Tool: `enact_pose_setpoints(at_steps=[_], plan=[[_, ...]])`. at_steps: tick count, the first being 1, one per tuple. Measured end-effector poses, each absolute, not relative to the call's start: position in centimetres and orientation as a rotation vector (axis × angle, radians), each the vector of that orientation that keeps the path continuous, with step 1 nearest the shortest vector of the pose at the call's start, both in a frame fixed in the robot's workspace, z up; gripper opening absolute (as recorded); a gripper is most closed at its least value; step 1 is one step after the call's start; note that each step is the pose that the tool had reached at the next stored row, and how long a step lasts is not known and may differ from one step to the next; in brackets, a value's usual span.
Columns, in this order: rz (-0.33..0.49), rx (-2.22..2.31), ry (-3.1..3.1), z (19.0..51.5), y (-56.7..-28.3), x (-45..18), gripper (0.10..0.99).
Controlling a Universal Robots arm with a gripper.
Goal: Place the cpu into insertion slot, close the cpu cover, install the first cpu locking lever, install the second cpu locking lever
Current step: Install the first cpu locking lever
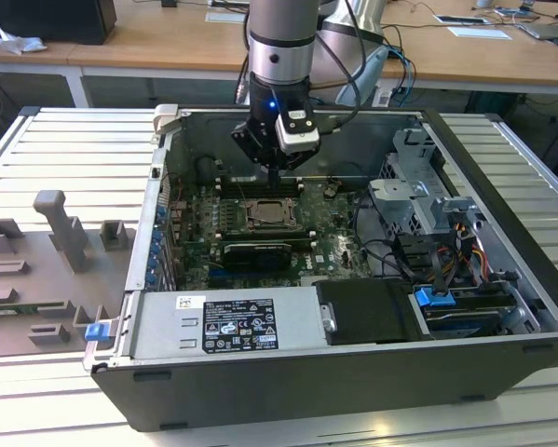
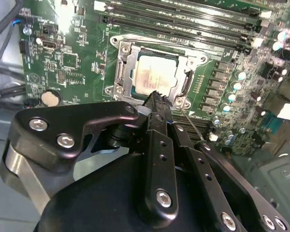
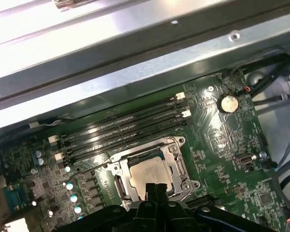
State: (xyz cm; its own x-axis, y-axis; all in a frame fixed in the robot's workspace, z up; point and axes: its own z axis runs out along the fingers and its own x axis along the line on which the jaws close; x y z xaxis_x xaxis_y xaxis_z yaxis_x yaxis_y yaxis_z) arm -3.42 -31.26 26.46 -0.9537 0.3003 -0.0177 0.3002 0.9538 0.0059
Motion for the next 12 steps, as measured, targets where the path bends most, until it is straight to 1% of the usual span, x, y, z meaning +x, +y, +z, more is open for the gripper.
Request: enact_pose_setpoints(at_steps=[12], plan=[[0.008, 0.188, 3.118, 26.46, -31.25, -3.43, 0.106]])
